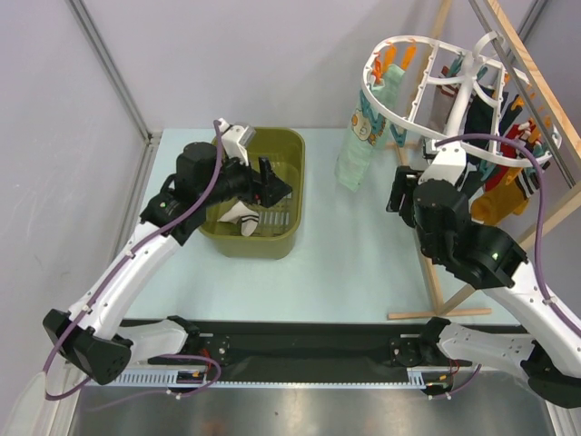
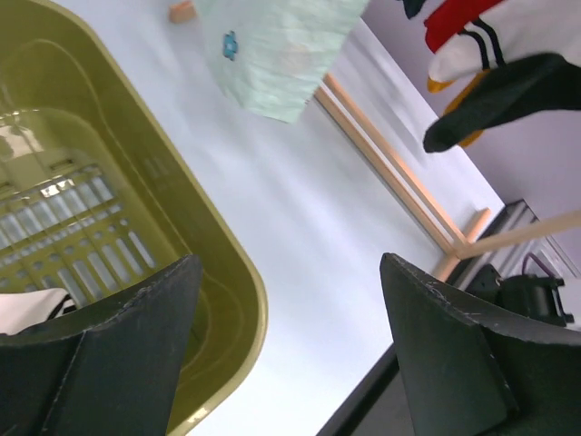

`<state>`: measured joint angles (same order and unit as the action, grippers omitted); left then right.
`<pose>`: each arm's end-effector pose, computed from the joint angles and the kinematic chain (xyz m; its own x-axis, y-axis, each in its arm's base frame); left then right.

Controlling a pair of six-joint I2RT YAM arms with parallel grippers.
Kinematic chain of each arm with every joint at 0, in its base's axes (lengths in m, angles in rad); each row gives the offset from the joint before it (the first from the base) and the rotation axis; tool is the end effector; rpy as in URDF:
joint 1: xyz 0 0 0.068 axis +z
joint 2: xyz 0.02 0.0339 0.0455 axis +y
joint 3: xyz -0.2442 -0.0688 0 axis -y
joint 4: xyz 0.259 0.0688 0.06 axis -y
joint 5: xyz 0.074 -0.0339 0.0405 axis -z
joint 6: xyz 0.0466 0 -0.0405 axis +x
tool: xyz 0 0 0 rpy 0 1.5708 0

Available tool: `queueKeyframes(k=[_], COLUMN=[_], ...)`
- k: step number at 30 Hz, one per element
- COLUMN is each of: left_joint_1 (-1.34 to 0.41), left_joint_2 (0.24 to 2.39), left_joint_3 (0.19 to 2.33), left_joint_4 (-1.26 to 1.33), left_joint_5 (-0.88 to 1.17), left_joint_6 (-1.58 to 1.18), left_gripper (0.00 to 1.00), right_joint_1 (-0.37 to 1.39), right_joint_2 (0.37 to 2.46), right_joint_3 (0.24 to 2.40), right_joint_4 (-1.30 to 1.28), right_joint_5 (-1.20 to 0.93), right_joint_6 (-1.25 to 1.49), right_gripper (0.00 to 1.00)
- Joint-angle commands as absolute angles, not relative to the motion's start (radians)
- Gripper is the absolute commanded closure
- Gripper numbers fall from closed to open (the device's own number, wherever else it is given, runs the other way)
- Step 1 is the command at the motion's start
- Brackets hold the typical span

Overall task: Remove the socks clipped to the hanger
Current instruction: Place the sock in the bin.

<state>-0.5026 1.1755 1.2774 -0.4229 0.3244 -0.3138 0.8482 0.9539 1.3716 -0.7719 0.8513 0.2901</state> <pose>0.2467 -0.1525 0.3876 -0.4857 -0.0669 -0.8715 0.6010 0.6984 -0.3886 0.1515 0.1188 0.4363 -0.2277 0.0267 -0.9734 0.0390 0.9991 0.0183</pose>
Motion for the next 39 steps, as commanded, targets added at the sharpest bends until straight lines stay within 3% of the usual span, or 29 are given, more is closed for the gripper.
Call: queueKeyframes(k=[1, 5, 10, 13, 26, 37, 39], left_joint_1=[-0.531, -0.541, -0.545, -0.549, -0.574, -0.578, -0.58], left_joint_2=[1.172, 1.169, 1.167, 1.169, 1.164, 1.158, 1.161], left_joint_3=[1.313, 1.316, 1.315, 1.315, 1.316, 1.319, 1.321], left_joint_4=[-0.384, -0.38, -0.379, -0.368, -0.342, -0.342, -0.339], left_joint_5=[0.353, 0.348, 0.345, 0.359, 0.365, 0.367, 0.368], left_joint_6=[-0.325, -0.328, -0.33, -0.333, -0.35, -0.353, -0.354], left_gripper=[0.14, 0.15, 0.15, 0.15, 0.14, 0.14, 0.14], right_joint_1=[0.842, 0.842, 0.842, 0.841, 0.841, 0.841, 0.841], right_joint_2=[0.95, 0.954, 0.937, 0.93, 0.954, 0.98, 0.986], right_joint_3=[1.338, 1.328, 1.321, 1.345, 1.482, 1.425, 1.394], right_joint_4=[-0.689, -0.687, -0.68, -0.705, -0.847, -0.71, -0.669], right_joint_5=[0.896, 0.899, 0.874, 0.836, 0.867, 0.819, 0.836], right_joint_6=[0.206, 0.202, 0.198, 0.216, 0.35, 0.272, 0.261], right_gripper=[0.3, 0.32, 0.45, 0.47, 0.37, 0.34, 0.28])
